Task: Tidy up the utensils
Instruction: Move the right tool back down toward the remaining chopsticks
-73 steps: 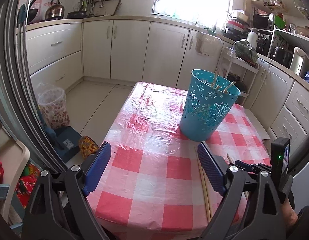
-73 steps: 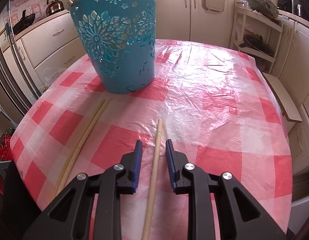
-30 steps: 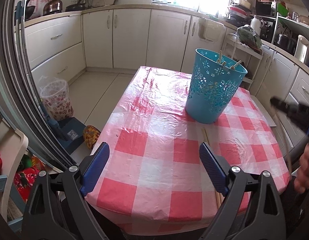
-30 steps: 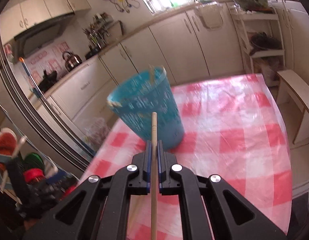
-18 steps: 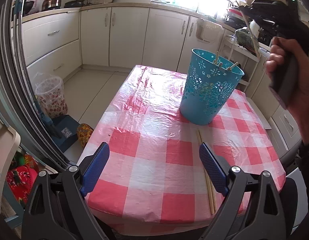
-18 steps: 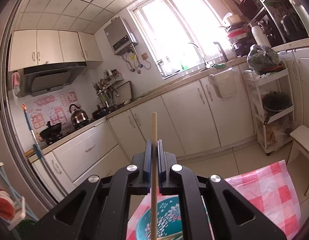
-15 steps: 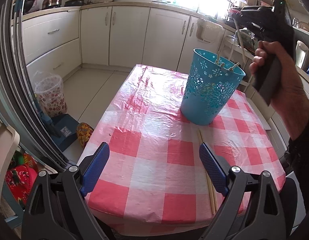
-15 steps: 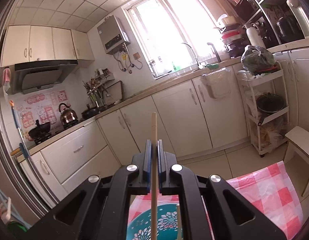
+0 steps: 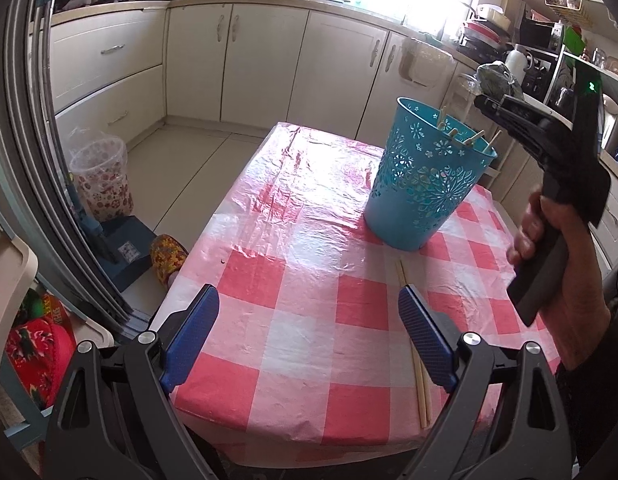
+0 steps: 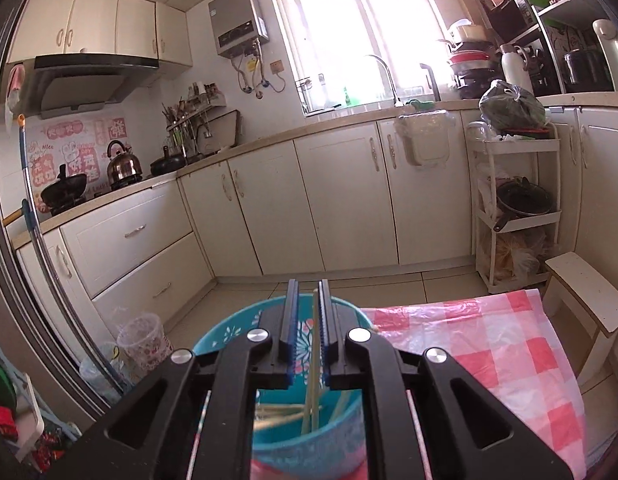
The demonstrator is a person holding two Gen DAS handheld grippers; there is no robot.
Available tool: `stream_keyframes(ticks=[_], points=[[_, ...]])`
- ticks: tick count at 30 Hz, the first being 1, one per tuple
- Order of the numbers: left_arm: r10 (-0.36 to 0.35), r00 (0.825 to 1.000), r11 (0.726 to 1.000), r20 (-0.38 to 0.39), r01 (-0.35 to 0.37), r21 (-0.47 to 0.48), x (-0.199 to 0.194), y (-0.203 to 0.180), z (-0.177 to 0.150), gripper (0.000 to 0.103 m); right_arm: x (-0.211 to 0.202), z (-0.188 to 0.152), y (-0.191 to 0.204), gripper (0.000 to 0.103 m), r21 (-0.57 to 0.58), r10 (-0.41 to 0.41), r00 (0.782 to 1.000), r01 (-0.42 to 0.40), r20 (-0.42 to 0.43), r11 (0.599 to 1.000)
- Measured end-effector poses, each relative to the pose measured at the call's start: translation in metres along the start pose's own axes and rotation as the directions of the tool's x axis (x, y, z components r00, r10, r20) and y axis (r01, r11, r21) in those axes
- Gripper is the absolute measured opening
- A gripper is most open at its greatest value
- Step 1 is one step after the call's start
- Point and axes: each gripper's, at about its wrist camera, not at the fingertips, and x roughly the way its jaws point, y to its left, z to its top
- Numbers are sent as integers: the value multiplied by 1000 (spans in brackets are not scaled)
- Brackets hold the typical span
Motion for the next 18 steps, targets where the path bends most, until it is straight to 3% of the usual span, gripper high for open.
stream_keyframes(ticks=[3,5,9,11,13,18], points=[[6,1000,1000,9,-6,4,-7,-4,0,87,-37,-17,-2,32,-5,-2,1000,2,-16,1000],[9,1000,1000,11,-10,9,-12,-6,-2,87,-55,-36,-5,37,-1,-8,997,7,-71,1000],[14,1000,1000,14,-14,14,-21,-10,-6,88,-67,-91,-8,38,-12,-12,963,9,-270,1000],[18,1000,1000,8,-19,14,-24,-10,-9,88,-64,-117,-7,36,-3,10,930,-12,-367,1000],[21,1000,1000,-3,-21,13,-26,-10,-12,88,-54,-134,-2,27,3,21,897,-22,-441,1000],[32,999,999,22,-33,23,-41,-8,-13,89,-28,-139,13,25,4,35,873,-38,-487,999]])
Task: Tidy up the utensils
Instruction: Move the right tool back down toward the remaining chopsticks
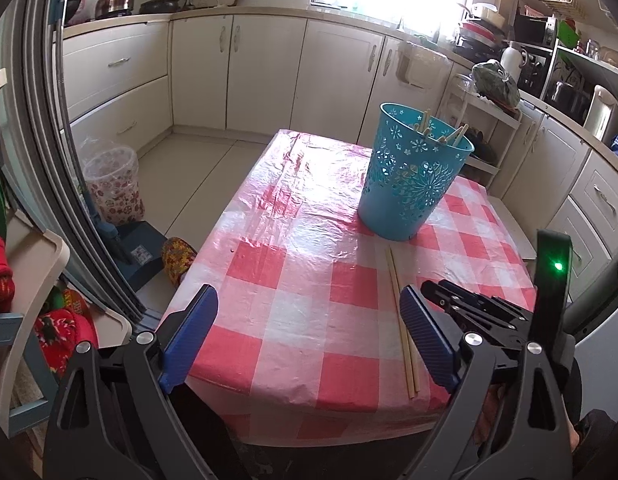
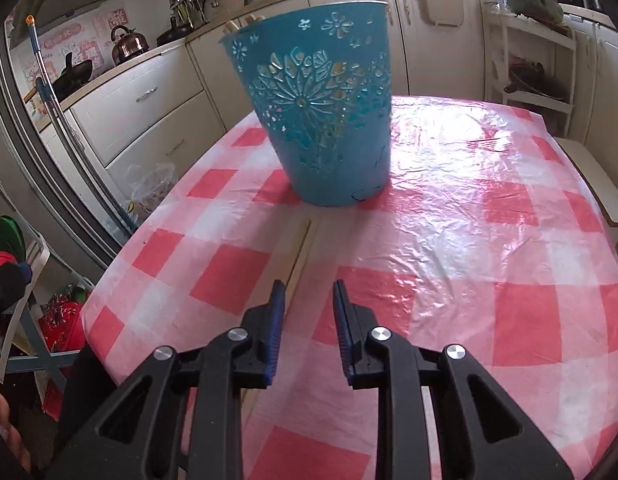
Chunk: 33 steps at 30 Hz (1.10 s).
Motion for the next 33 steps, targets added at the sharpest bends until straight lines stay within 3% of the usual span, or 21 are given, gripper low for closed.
stream_keyframes(ticks=[7,16,18,27,33], points=[[13,1000,999,2,-13,-30,-3,14,0,89,39,14,11,16,-14,-82,993,81,-89,997],[11,1000,1000,-17,-11,-22,4,11,-5,89,44,11,18,16,-74,-114,989,107,-90,992],[10,1000,1000,-17,-10,-9,3,7,-5,89,43,11,19,11,-95,-127,988,119,-91,988],[6,999,1000,-48,-4,29,10,-3,-8,89,-4,-18,-32,6,-20,-180,982,179,-62,984],[-11,995,995,-95,20,101,34,-33,-5,89,-32,-37,-70,6,105,-124,992,124,-1,987]])
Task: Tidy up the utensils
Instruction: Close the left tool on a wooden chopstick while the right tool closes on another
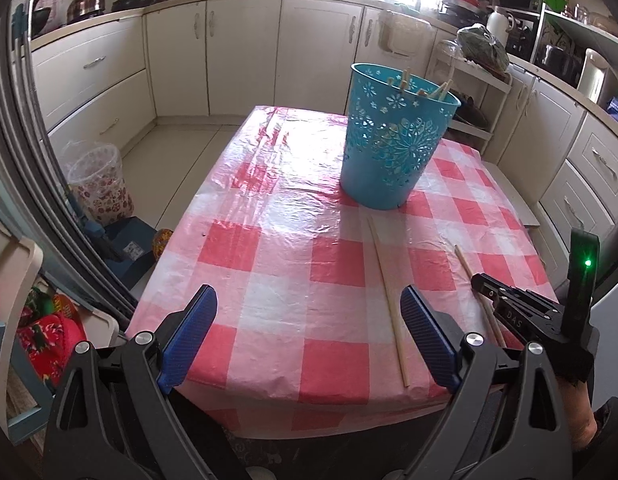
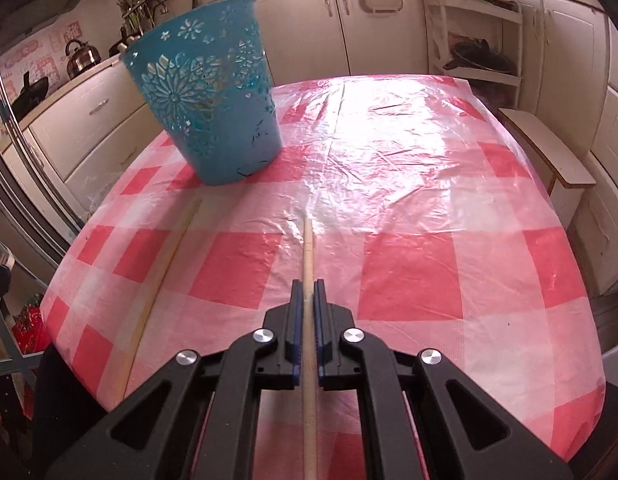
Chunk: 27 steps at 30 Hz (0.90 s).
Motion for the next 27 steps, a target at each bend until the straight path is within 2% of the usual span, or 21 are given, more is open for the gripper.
stream_keyframes(ticks=[6,10,12,15,17,18,19,20,22,27], points=[[-15,997,999,-79,19,47,51,-37,17,89,0,0,-3,7,35,28,999,-28,23,999],[27,996,995,-89,-18,102,78,-59,25,88,1,-1,-4,7,52,55,998,-56,33,997],[44,995,992,-94,-33,119,89,-66,30,84,1,-1,-4,8,48,58,998,-60,36,997],[50,991,992,-126,-34,124,107,-71,34,64,0,-1,-4,12,44,72,997,-73,34,996],[47,987,991,-156,-26,132,119,-74,35,40,0,-2,-3,14,37,76,997,-77,33,996],[45,985,990,-168,-22,137,123,-75,34,35,0,-1,-2,15,33,78,996,-79,32,996],[42,983,990,-181,-17,139,128,-75,32,22,0,-2,-2,17,29,80,996,-81,31,996],[25,982,990,-189,1,138,131,-75,30,14,0,-2,-2,17,26,80,996,-81,29,996],[21,983,988,-182,8,152,130,-77,26,3,0,-1,-1,18,22,82,996,-83,27,996],[18,981,989,-194,11,149,125,-75,23,1,0,0,-1,18,13,83,996,-84,19,996]])
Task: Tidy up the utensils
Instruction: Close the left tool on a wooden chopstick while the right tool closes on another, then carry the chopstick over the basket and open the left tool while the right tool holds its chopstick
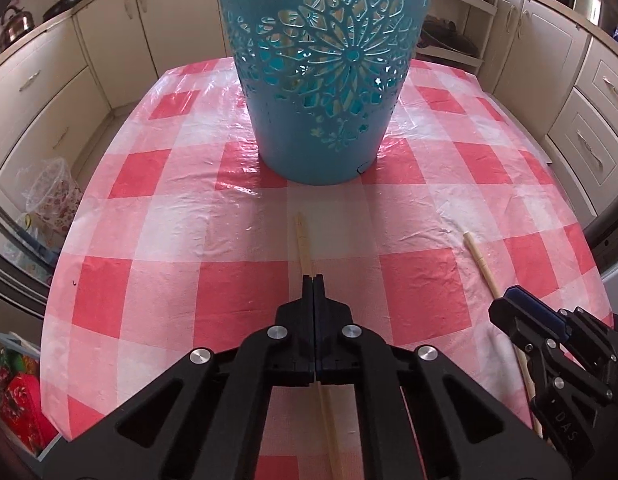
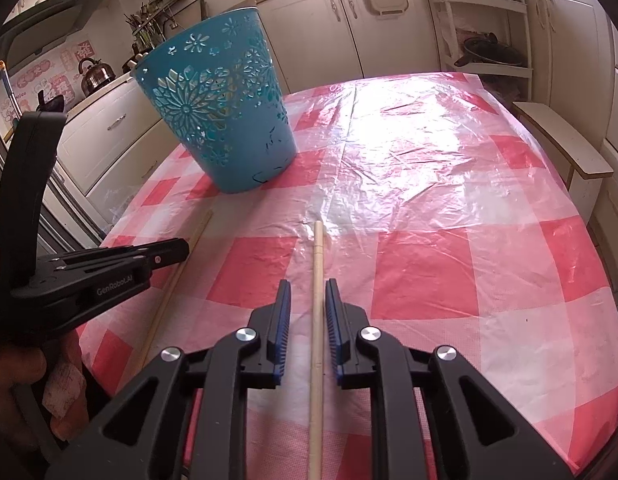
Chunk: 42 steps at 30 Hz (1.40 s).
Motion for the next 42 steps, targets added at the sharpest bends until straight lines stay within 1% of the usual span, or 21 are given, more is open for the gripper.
stream_keyframes(ticks=[1,3,4,5,8,10,12,15,20,22,25,27,29,32,34,36,39,42], points=[[-5,1000,1000,-7,5,-4,0,1,1,1,0,0,2,18,-13,-7,1000,7,-3,1000],[22,999,1000,-33,-22,0,3,2,4,6,1,2,4,18,-28,-18,1000,18,-10,999],[28,998,1000,-49,-28,5,6,2,6,10,2,3,4,18,-29,-22,1000,22,-16,999],[30,999,1000,-44,-29,10,7,2,6,11,3,4,6,18,-35,-35,999,35,-21,999],[35,999,999,-32,-34,30,5,1,6,10,6,9,6,18,-37,-63,997,62,-39,997],[17,1000,999,-25,-16,30,3,3,4,7,9,13,7,18,-48,-82,995,80,-51,996],[8,1000,1000,-18,-8,28,1,5,1,5,12,16,11,18,-75,-104,992,99,-64,992],[-4,1000,1000,-9,4,24,2,6,-2,5,18,21,15,6,-120,-131,988,121,-82,985],[9,1000,998,-7,-8,59,4,3,0,7,29,31,20,7,-171,-144,983,123,-114,978],[5,1000,998,0,-5,64,6,3,3,6,33,35,19,7,-166,-137,984,116,-118,979],[-13,1000,998,5,13,60,6,6,3,5,35,35,15,6,-137,-117,988,103,-98,985],[-19,999,998,26,18,54,0,9,2,5,34,35,11,6,-110,-96,991,86,-90,990],[-55,997,998,63,53,30,-14,17,2,5,33,35,5,6,-80,-63,994,56,-88,995],[-106,985,994,135,105,12,-42,31,3,5,34,40,0,6,-61,-30,993,23,-115,998],[-141,972,990,187,144,1,-63,43,6,5,36,46,0,6,-68,-15,987,4,-159,998],[-157,958,986,242,164,-10,-85,54,13,5,39,50,-2,6,-64,4,980,-17,-199,998],[-185,928,978,325,207,-33,-117,69,27,5,41,52,3,6,-112,-18,975,-7,-223,994],[-208,892,967,401,250,-56,-141,77,43,5,39,46,14,6,-187,-76,978,39,-195,982]])
